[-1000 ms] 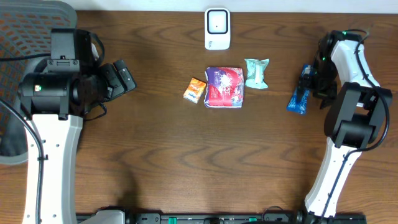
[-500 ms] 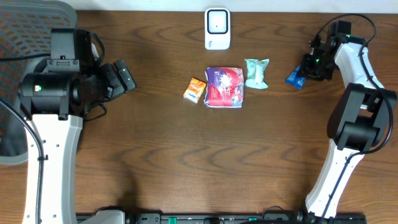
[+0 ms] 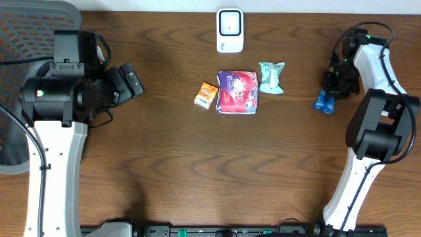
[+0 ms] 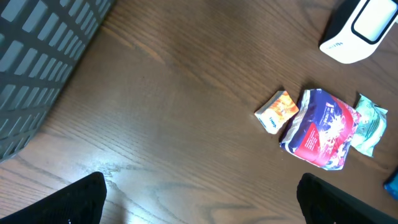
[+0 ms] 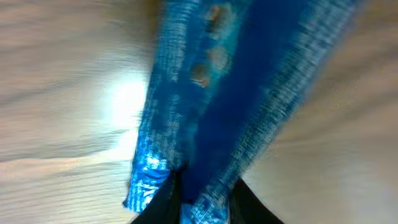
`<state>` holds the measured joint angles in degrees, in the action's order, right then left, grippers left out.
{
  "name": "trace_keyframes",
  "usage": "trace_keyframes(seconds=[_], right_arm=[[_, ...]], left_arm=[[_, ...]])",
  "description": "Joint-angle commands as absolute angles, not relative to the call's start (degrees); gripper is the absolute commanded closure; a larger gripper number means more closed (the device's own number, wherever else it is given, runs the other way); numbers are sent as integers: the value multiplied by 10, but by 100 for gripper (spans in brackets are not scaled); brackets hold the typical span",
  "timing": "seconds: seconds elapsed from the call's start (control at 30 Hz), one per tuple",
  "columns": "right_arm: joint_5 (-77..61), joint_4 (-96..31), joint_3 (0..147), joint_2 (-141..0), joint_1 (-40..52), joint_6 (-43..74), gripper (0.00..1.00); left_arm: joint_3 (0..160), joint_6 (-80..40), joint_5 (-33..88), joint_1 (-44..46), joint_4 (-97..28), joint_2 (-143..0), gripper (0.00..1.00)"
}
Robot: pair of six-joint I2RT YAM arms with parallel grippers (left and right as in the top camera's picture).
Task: Scan the item barcode
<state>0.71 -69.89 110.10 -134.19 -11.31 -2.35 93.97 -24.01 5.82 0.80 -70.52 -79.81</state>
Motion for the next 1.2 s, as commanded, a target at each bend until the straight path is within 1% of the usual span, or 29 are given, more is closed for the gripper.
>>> trace_keyframes(seconds=[0.0, 0.03, 0.07, 0.17, 0.27, 0.3, 0.37, 0.47, 0.5, 0.53, 0.63, 0.7, 1.0, 1.07, 1.1, 1.17], right_arm=[[164, -713, 1102, -1363, -115, 19, 60], [158, -717, 1108, -1363, -115, 19, 59], [144, -733, 1129, -1363, -114, 33, 50], [134, -778, 1190, -1363, -111, 69, 48], [62, -815, 1246, -1363, -101, 68, 43], [1, -819, 1255, -1363, -96, 67, 33], [-88, -806, 1254, -1363, -92, 64, 22], [-144, -769, 1250, -1363, -81, 56, 19], [-151, -757, 1249, -1363, -77, 56, 17], [-163, -734, 1243, -1363, -65, 69, 5], [-167, -704, 1227, -1363, -38, 103, 4], [-172, -694, 1221, -1363, -26, 102, 5], [-170, -662, 1206, -1363, 34, 105, 20], [-144, -662, 1206, -1363, 46, 120, 28], [-134, -660, 1206, -1363, 48, 127, 35], [-134, -650, 1204, -1364, 48, 132, 60]], left_arm=[[940, -238, 55, 6, -707, -797, 2], [940, -238, 55, 6, -707, -797, 2], [940, -238, 55, 6, -707, -797, 2], [940, -238, 55, 6, -707, -797, 2], [940, -238, 55, 6, -707, -797, 2], [940, -238, 55, 6, -707, -797, 2], [940, -238, 55, 6, -707, -797, 2], [940, -238, 54, 6, -707, -797, 2], [940, -238, 55, 6, -707, -797, 2], [940, -238, 55, 6, -707, -797, 2], [940, -238, 55, 6, -707, -797, 2], [940, -238, 55, 6, -707, -797, 2], [940, -238, 55, 6, -707, -797, 2], [940, -238, 55, 6, -707, -797, 2], [940, -238, 55, 6, -707, -797, 2], [940, -238, 55, 6, -707, -797, 2]])
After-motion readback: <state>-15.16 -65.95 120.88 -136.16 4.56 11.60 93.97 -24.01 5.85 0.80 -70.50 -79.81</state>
